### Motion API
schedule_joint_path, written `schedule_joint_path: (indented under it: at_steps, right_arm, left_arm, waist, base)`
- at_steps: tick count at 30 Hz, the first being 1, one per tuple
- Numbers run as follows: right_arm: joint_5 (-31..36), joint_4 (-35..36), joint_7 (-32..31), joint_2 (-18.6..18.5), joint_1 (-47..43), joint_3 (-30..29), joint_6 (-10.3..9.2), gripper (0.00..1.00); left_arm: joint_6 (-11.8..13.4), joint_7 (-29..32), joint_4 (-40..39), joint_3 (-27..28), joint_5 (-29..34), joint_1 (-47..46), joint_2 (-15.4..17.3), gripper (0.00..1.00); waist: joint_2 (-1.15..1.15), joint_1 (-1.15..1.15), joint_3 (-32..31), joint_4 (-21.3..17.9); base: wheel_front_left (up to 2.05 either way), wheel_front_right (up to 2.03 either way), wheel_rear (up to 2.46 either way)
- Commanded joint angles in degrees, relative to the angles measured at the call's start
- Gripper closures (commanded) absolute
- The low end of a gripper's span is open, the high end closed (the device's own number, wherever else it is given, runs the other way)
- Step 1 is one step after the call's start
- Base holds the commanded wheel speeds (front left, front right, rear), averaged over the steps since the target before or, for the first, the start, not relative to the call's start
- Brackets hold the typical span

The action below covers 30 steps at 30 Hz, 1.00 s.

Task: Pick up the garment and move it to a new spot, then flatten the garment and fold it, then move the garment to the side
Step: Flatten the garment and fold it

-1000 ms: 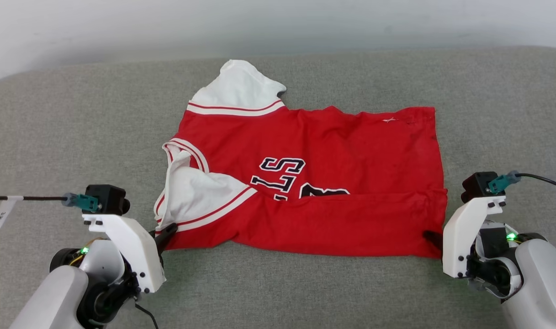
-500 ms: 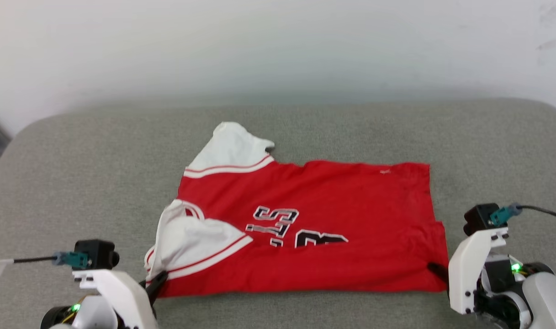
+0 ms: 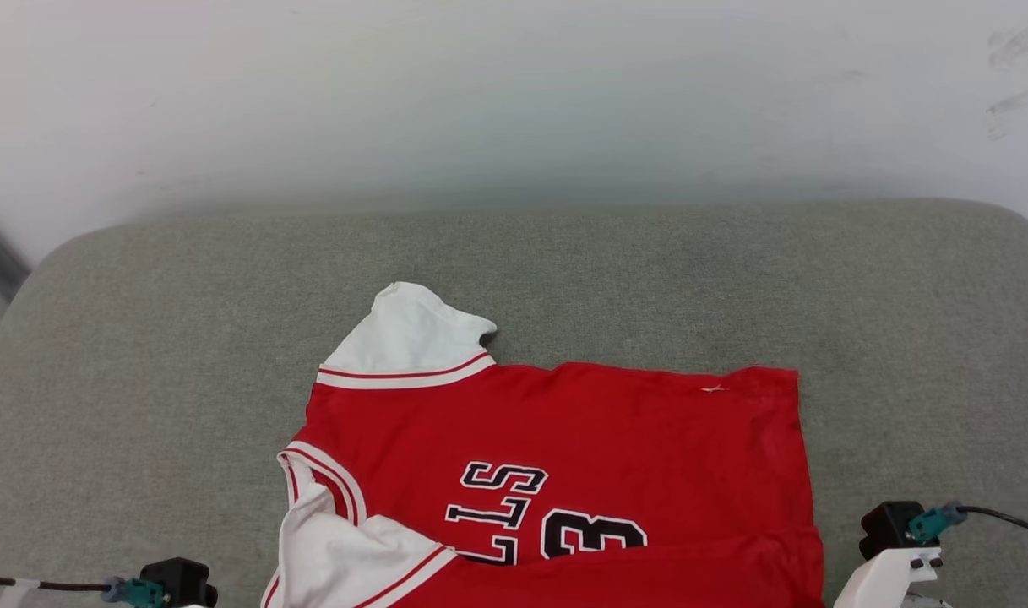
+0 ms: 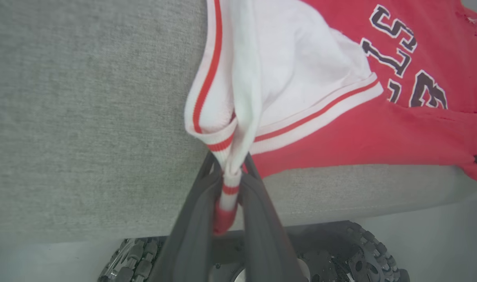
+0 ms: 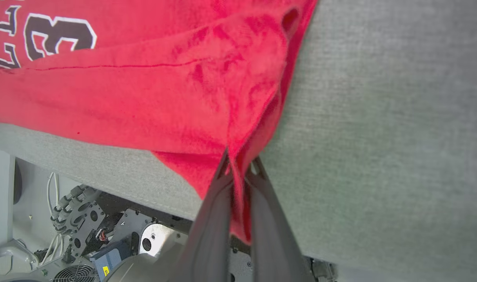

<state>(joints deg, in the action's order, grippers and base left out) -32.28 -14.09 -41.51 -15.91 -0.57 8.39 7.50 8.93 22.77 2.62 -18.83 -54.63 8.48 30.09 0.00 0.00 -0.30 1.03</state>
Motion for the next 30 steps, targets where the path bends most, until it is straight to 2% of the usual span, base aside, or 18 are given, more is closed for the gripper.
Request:
schedule_joint_path:
  at_steps: [1,2,3,4,5,10,14,19,23,26,30]
  right_arm:
    - [0.2,0.0,0.4,0.3,-0.5,-0.3,-0.02,0.64]
    - [0.2,0.2,1.2,0.6,-0.9,-0.5,-0.02,0.0]
    - [0.4,0.5,2.2,0.8,-1.3,-0.6,-0.02,0.0]
    - [0.6,0.9,3.4,1.1,-1.7,-0.6,-0.02,0.0]
    - [1.9,3.2,9.8,1.3,-1.7,-0.3,-0.02,0.0]
    - [6.4,6.8,23.2,2.9,-1.1,-2.5,-0.02,0.0]
    - [10.7,8.6,30.9,5.2,-0.1,-5.3,-0.02,0.0]
    - [14.9,10.9,35.5,7.4,1.7,-7.3,-0.02,0.0]
    - [16.0,14.0,36.5,8.4,4.5,-7.3,-0.02,0.0]
    - [16.0,16.2,36.8,8.6,8.6,-7.3,-0.02,0.0]
    - [16.4,17.4,36.8,9.1,12.5,-6.8,-0.02,0.0]
  left_arm:
    - [-0.3,-0.5,0.4,0.0,0.4,-0.2,-0.1,1.0]
    - [-0.5,-0.9,1.1,-0.1,0.4,-0.9,-0.6,0.95]
    - [-0.7,-1.3,1.8,-0.2,0.5,-1.4,-1.0,0.43]
    - [-1.0,-1.7,2.3,-0.3,0.7,-2.0,-1.2,0.0]
    - [-1.7,-4.0,3.1,-0.2,2.2,-3.9,-1.4,0.0]
    - [-1.5,-9.3,2.2,-0.7,7.2,-7.5,-1.2,0.0]
    - [-0.3,-14.9,1.2,-1.1,12.2,-10.9,-2.2,0.0]
    - [0.9,-20.9,2.2,-1.6,16.7,-15.7,-3.9,0.0]
    - [0.7,-23.5,4.4,-1.2,18.5,-21.3,-4.6,0.0]
    - [-0.5,-24.6,7.6,0.0,18.1,-27.8,-4.9,0.0]
    - [-3.0,-22.5,11.6,0.7,17.4,-35.2,-3.6,0.0]
  waist:
    - [0.0,0.0,0.1,-0.1]
    - [0.0,0.0,0.2,-0.2]
    - [0.0,0.0,0.2,-0.3]
    - [0.0,0.0,0.2,-0.4]
    - [0.0,0.0,0.0,-0.7]
    - [0.0,0.0,-0.7,-1.2]
    - [0.0,0.0,-1.0,-1.7]
    - [0.0,0.0,0.0,-2.7]
    - [0.0,0.0,3.9,-3.8]
    - [0.0,0.0,9.4,-5.8]
    - [0.0,0.0,14.5,-7.8]
  base:
    - [0.0,0.0,0.0]
    - [0.0,0.0,0.0]
    - [0.0,0.0,0.0]
    - [0.0,0.0,0.0]
    - [0.0,0.0,0.0]
    - [0.0,0.0,0.0]
    - [0.0,0.0,0.0]
    - [0.0,0.0,0.0]
    - [0.0,0.0,0.0]
    - [0.0,0.0,0.0]
    - [0.0,0.0,0.0]
